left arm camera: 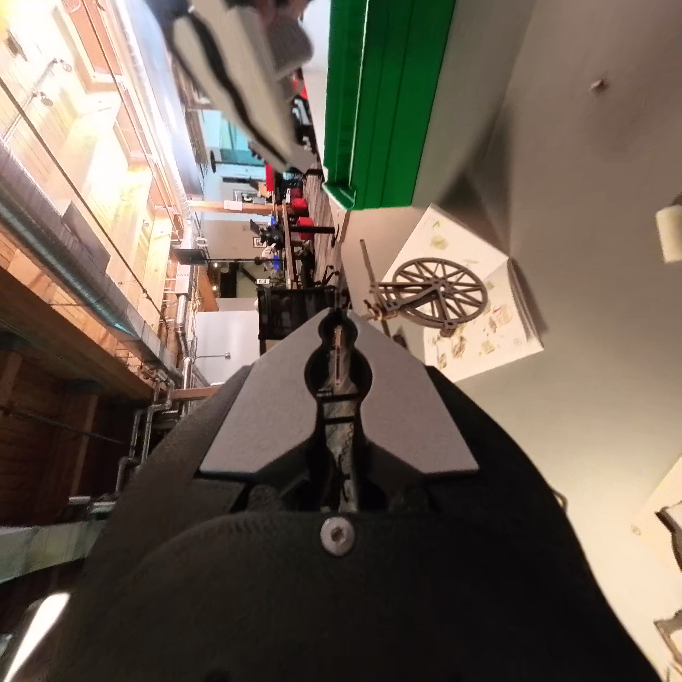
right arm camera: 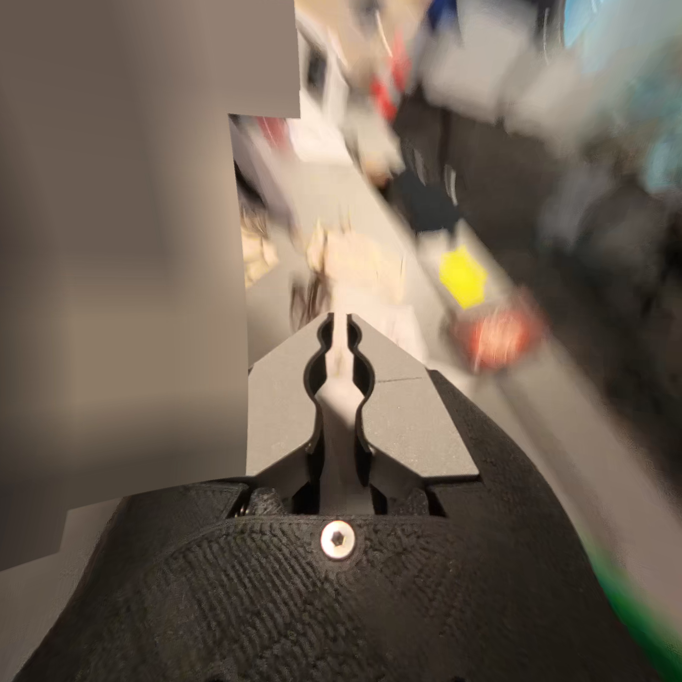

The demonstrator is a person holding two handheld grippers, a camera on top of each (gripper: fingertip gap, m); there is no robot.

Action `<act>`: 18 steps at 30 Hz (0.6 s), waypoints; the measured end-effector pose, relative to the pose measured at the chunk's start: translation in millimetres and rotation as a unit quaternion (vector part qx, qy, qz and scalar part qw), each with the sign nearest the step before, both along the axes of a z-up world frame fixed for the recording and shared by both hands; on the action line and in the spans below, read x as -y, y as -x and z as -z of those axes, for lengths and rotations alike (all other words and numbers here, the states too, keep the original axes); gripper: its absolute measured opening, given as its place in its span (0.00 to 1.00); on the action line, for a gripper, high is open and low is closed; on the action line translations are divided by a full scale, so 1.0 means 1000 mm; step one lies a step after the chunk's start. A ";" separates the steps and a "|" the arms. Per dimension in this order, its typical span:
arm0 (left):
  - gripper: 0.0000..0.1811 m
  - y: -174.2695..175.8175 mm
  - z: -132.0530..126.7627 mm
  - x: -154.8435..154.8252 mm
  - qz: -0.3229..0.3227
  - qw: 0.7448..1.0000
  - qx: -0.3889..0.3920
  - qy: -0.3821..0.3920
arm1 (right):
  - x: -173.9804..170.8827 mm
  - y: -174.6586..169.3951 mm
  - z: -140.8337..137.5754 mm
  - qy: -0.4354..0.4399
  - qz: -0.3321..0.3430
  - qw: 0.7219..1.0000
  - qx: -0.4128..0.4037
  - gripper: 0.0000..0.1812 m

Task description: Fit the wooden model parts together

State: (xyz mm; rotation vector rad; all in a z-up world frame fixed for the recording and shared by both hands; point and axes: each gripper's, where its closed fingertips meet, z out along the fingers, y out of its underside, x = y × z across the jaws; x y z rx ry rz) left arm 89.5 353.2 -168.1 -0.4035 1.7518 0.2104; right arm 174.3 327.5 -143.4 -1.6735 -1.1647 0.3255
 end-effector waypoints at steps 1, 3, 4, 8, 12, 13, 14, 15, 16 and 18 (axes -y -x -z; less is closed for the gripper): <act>0.01 0.004 -0.003 -0.002 -0.006 1.000 0.000 -0.004 | 0.004 -0.007 0.015 0.038 0.028 0.999 0.010 0.04; 0.01 0.011 -0.010 -0.003 -0.013 1.000 0.001 -0.004 | 0.018 -0.016 0.054 0.098 0.051 0.993 0.043 0.06; 0.01 0.014 -0.012 -0.003 -0.014 1.000 0.002 -0.002 | 0.028 -0.018 0.076 0.131 0.051 0.988 0.060 0.06; 0.01 0.024 -0.022 -0.001 -0.013 1.000 0.012 0.006 | 0.071 -0.018 0.145 0.278 0.060 0.958 0.027 0.09; 0.01 0.032 -0.032 0.002 -0.007 0.999 0.025 0.019 | 0.081 -0.012 0.160 0.290 0.136 0.944 -0.081 0.08; 0.01 0.034 -0.034 0.003 -0.004 0.999 0.029 0.022 | 0.081 -0.012 0.164 0.281 0.160 0.942 -0.090 0.08; 0.01 0.035 -0.037 0.005 0.001 0.999 0.036 0.023 | 0.081 -0.013 0.170 0.275 0.189 0.938 -0.091 0.07; 0.01 0.037 -0.040 0.007 0.007 0.999 0.042 0.025 | 0.080 -0.015 0.173 0.267 0.216 0.935 -0.089 0.07; 0.01 0.039 -0.043 0.009 0.013 0.998 0.046 0.029 | 0.079 -0.017 0.177 0.260 0.238 0.932 -0.085 0.07; 0.01 0.042 -0.048 0.013 0.023 0.997 0.057 0.036 | 0.077 -0.020 0.184 0.252 0.284 0.922 -0.072 0.05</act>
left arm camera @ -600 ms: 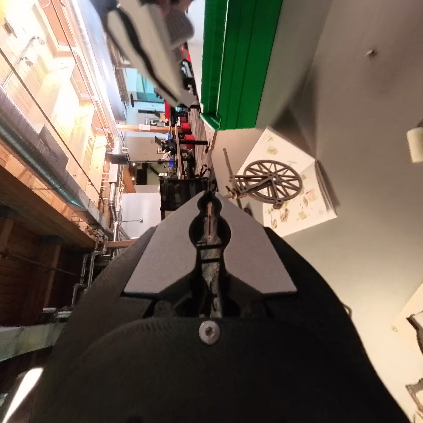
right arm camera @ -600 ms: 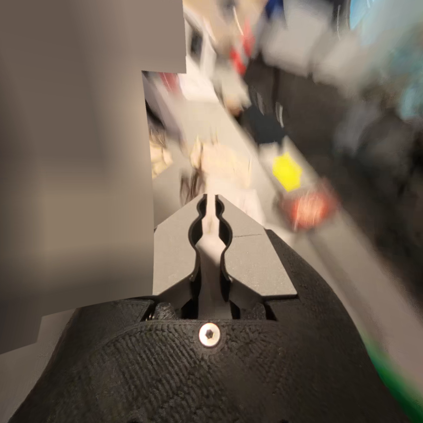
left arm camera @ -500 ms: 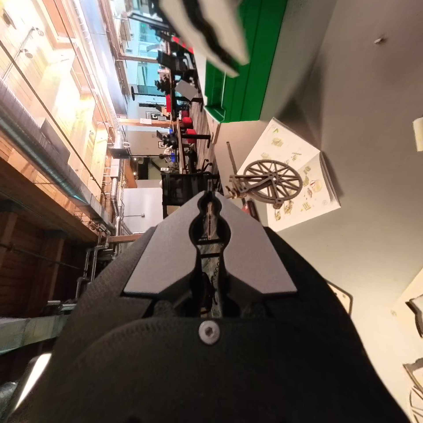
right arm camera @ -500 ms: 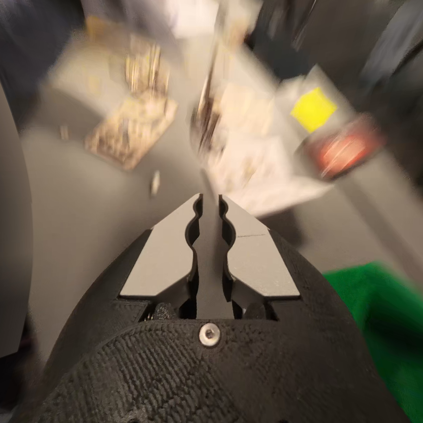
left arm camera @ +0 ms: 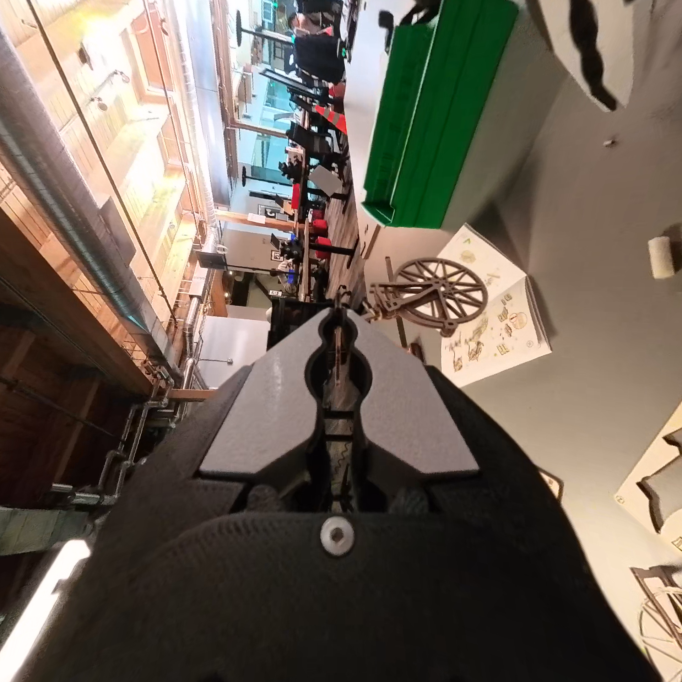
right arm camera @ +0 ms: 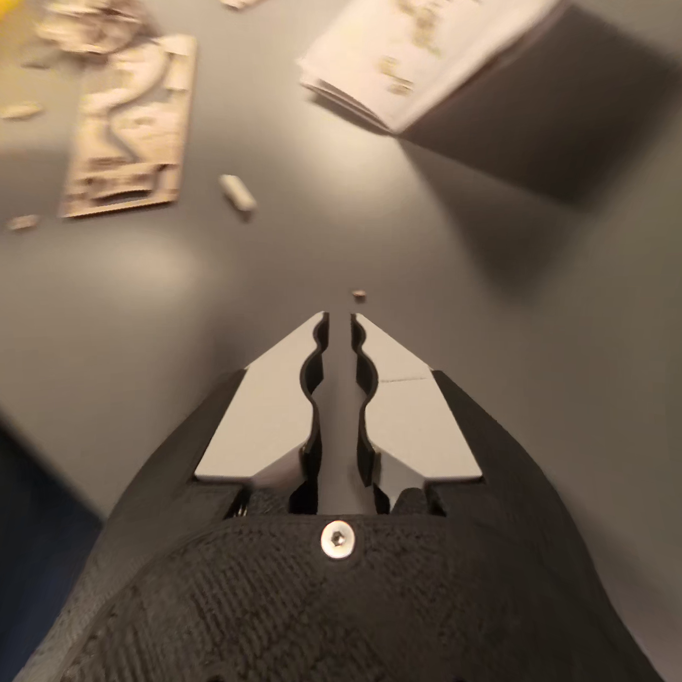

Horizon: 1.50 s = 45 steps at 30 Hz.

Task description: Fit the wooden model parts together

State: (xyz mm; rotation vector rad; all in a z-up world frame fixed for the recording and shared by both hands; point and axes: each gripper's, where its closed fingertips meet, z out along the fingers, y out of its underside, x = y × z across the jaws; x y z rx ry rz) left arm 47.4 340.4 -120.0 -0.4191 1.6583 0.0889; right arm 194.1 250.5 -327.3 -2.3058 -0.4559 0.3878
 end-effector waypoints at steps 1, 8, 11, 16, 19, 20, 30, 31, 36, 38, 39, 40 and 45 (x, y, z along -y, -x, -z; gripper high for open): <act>0.01 0.002 -0.002 0.001 0.004 1.000 0.004 0.003 | 0.000 -0.001 0.002 0.002 0.017 1.000 0.009 0.04; 0.01 0.014 -0.011 0.002 0.021 0.999 0.025 0.022 | -0.008 0.004 0.015 0.004 0.094 0.993 0.066 0.04; 0.01 0.018 -0.014 0.003 0.029 0.999 0.034 0.029 | -0.015 0.003 0.016 -0.010 0.125 0.989 0.073 0.06; 0.01 0.022 -0.018 0.005 0.033 0.998 0.040 0.027 | -0.024 0.009 0.016 -0.017 0.134 0.989 0.067 0.06; 0.00 0.025 -0.022 0.008 0.041 0.998 0.048 0.031 | -0.024 0.011 0.016 -0.013 0.131 0.988 0.077 0.06; 0.00 0.026 -0.023 0.008 0.043 0.997 0.051 0.032 | -0.024 0.011 0.016 -0.013 0.131 0.988 0.078 0.05; 0.00 0.023 -0.021 0.014 0.064 0.996 0.049 0.038 | -0.027 0.009 0.014 -0.038 0.089 0.989 0.114 0.00; 0.00 0.022 -0.019 0.017 0.070 0.996 0.045 0.038 | -0.028 0.010 0.005 -0.063 0.073 0.986 0.136 0.00; 0.00 0.017 -0.013 0.026 0.086 0.995 0.023 0.046 | -0.033 0.033 -0.077 -0.208 -0.050 0.937 0.276 0.00; 0.01 0.017 -0.007 0.024 0.080 0.995 0.006 0.051 | -0.021 0.057 -0.072 -0.186 -0.174 0.922 0.292 0.00; 0.01 0.017 -0.005 0.023 0.077 0.995 0.000 0.056 | -0.011 0.068 -0.061 -0.170 -0.245 0.906 0.301 0.00; 0.01 0.017 -0.003 0.023 0.077 0.995 -0.005 0.059 | -0.002 0.076 -0.048 -0.156 -0.310 0.882 0.320 0.00; 0.01 0.015 -0.001 0.030 0.086 0.994 -0.017 0.062 | 0.024 0.086 0.004 -0.073 -0.503 0.791 0.340 0.00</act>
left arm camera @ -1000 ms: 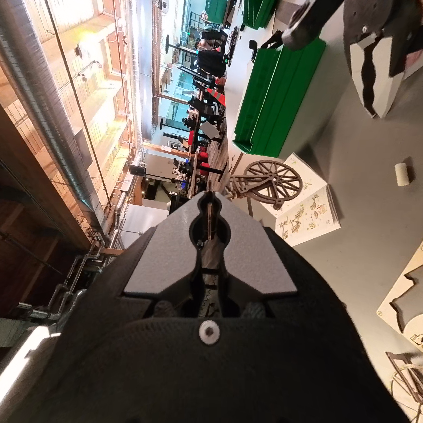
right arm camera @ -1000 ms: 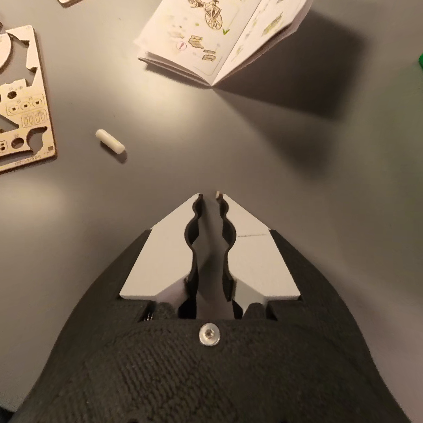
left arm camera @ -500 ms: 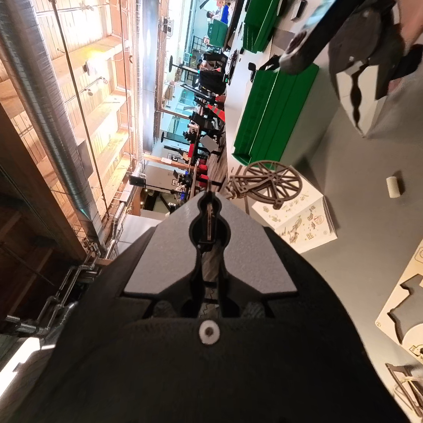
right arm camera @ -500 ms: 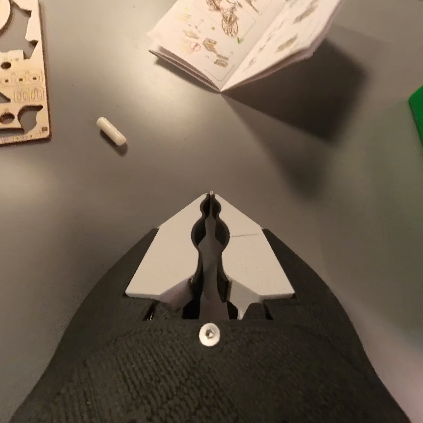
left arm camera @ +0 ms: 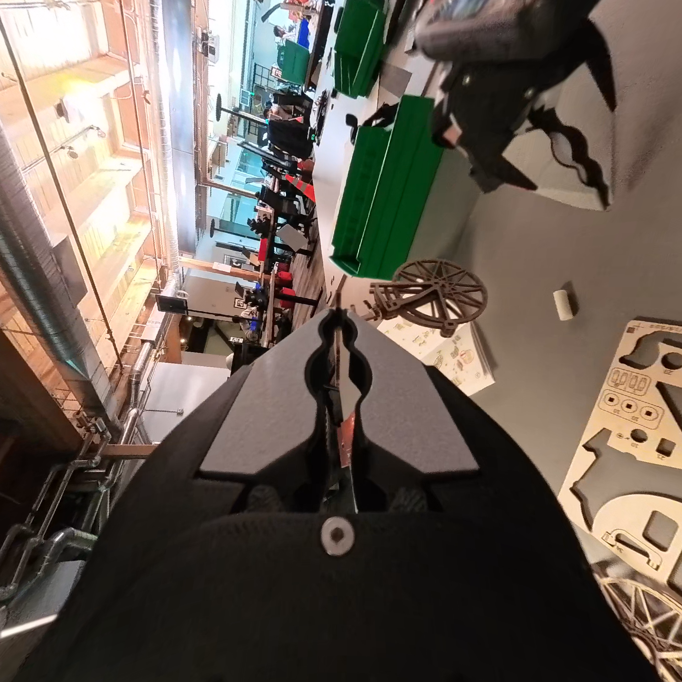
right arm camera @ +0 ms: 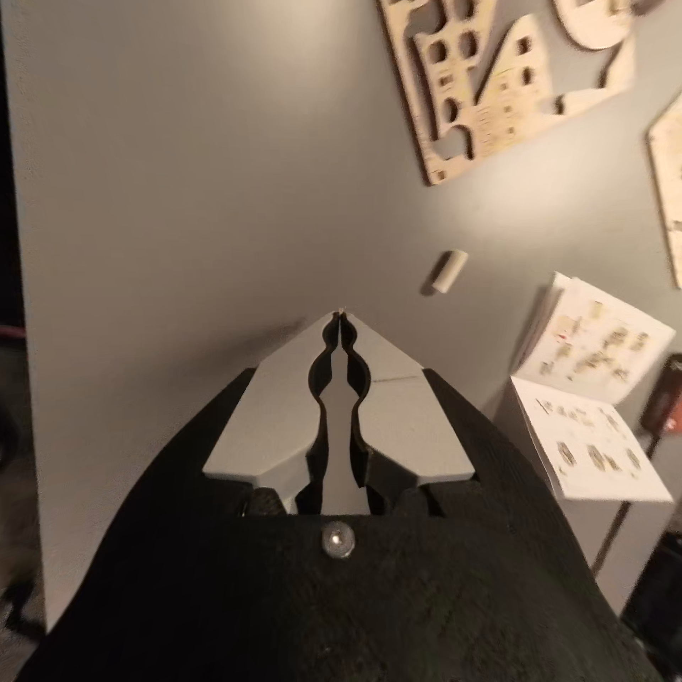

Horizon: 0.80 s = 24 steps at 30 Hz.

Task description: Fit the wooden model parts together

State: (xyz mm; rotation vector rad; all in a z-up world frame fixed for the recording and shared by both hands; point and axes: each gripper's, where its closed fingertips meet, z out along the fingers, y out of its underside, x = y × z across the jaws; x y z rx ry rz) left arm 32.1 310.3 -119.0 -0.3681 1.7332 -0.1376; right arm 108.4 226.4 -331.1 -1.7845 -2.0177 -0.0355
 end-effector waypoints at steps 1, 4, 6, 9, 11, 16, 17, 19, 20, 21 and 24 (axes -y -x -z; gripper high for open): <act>0.01 -0.001 0.001 0.002 0.001 1.000 -0.004 -0.002 | 0.000 -0.002 0.005 0.015 -0.013 1.000 0.012 0.00; 0.01 -0.003 0.004 0.005 -0.001 1.000 -0.017 -0.012 | -0.003 -0.008 0.015 0.041 -0.032 0.998 0.030 0.00; 0.01 -0.003 0.005 0.007 -0.002 1.000 -0.021 -0.016 | -0.005 -0.009 0.015 0.052 -0.033 0.998 0.034 0.00; 0.01 -0.003 0.005 0.007 -0.001 1.000 -0.022 -0.014 | -0.009 -0.010 0.014 0.046 -0.029 0.998 0.037 0.02; 0.01 -0.002 0.005 0.006 -0.002 1.000 -0.022 -0.011 | -0.012 -0.010 0.013 0.037 -0.024 0.998 0.035 0.06; 0.01 0.002 0.001 0.004 -0.008 1.000 -0.015 -0.014 | -0.018 -0.013 0.011 0.026 0.035 0.999 0.009 0.12; 0.01 0.003 0.000 0.004 -0.007 1.000 -0.012 -0.014 | -0.021 -0.015 0.010 0.018 0.059 0.998 0.000 0.12; 0.01 0.005 -0.002 0.005 -0.006 1.000 -0.009 -0.014 | -0.024 -0.021 0.010 0.002 0.102 0.995 -0.015 0.11; 0.01 0.006 -0.003 0.005 -0.006 1.000 -0.007 -0.014 | -0.024 -0.021 0.010 -0.004 0.119 0.992 -0.031 0.11; 0.01 0.006 -0.003 0.006 -0.005 1.000 -0.006 -0.014 | -0.025 -0.022 0.010 -0.008 0.136 0.990 -0.045 0.10; 0.01 0.005 -0.003 0.007 -0.003 1.000 -0.007 -0.013 | -0.032 -0.027 0.010 -0.024 0.210 0.975 -0.076 0.10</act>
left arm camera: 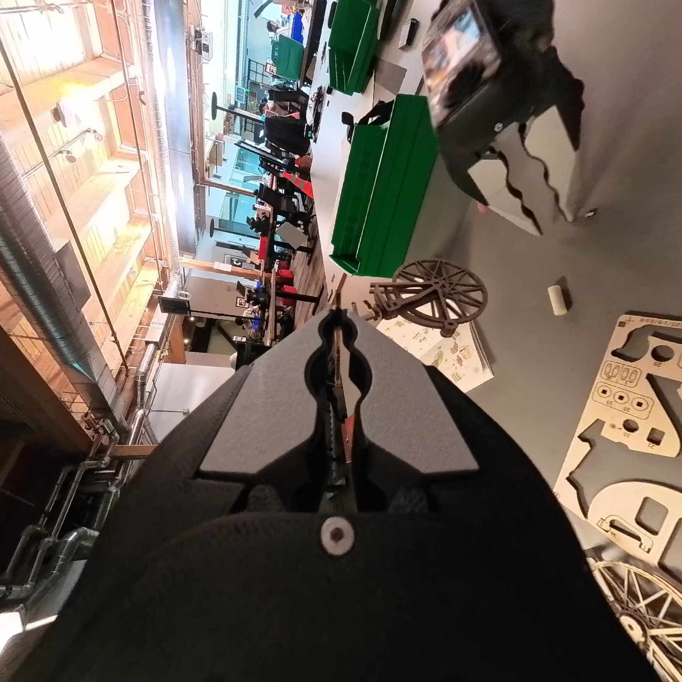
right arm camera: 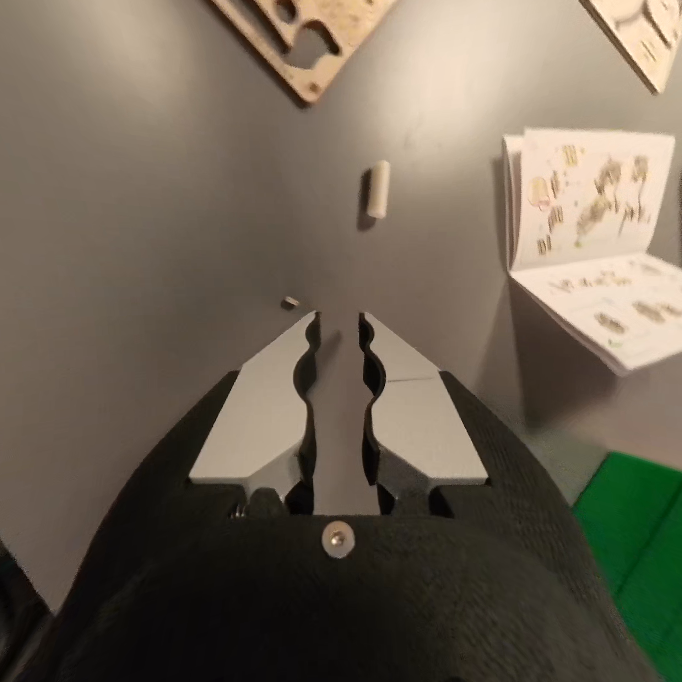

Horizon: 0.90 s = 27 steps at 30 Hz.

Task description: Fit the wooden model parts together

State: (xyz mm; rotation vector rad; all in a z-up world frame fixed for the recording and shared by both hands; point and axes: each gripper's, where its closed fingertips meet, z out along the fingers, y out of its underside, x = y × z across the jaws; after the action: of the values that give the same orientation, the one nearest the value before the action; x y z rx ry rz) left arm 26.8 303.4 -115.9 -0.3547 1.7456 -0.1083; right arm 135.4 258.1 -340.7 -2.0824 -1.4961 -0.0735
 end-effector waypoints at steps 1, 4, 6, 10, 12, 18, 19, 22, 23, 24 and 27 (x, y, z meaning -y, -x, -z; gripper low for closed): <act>0.01 0.000 0.001 0.000 -0.001 1.000 -0.001 -0.001 | -0.004 -0.006 -0.001 0.000 0.044 0.999 -0.005 0.07; 0.01 0.000 0.002 -0.001 -0.005 1.000 -0.004 -0.004 | 0.000 -0.010 -0.002 0.084 0.209 0.969 -0.097 0.02; 0.01 -0.001 0.002 0.000 -0.002 1.000 -0.004 -0.003 | 0.008 0.004 -0.008 0.174 0.292 0.919 -0.199 0.02; 0.01 -0.002 0.003 0.001 0.000 1.000 -0.009 -0.004 | 0.026 0.020 -0.008 0.313 0.362 0.840 -0.256 0.02; 0.01 -0.003 0.004 0.002 -0.002 1.000 -0.010 -0.008 | 0.027 0.015 -0.001 0.318 0.374 0.842 -0.225 0.03; 0.01 0.001 -0.001 0.003 -0.001 1.000 -0.003 -0.010 | 0.018 0.011 0.003 0.325 0.393 0.833 -0.217 0.05; 0.01 0.002 -0.002 0.002 -0.001 1.000 -0.001 -0.009 | 0.017 0.012 0.003 0.329 0.395 0.829 -0.222 0.04; 0.01 0.003 -0.003 0.002 -0.002 1.000 0.002 -0.008 | 0.015 0.012 0.003 0.331 0.398 0.827 -0.218 0.04; 0.01 0.003 -0.003 0.002 -0.002 1.000 0.002 -0.009 | 0.014 0.013 0.003 0.331 0.397 0.829 -0.215 0.04; 0.01 0.003 -0.003 0.002 -0.002 1.000 0.002 -0.009 | 0.014 0.015 0.003 0.331 0.395 0.830 -0.212 0.04; 0.01 0.002 -0.002 0.003 -0.002 1.000 -0.001 -0.011 | 0.013 0.022 0.004 0.331 0.382 0.841 -0.191 0.04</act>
State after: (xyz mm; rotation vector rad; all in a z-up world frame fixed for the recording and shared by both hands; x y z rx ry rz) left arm 24.9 300.9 -114.0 -0.3420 1.7474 -0.0859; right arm 113.4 245.1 -344.4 -2.8986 -0.3824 0.6063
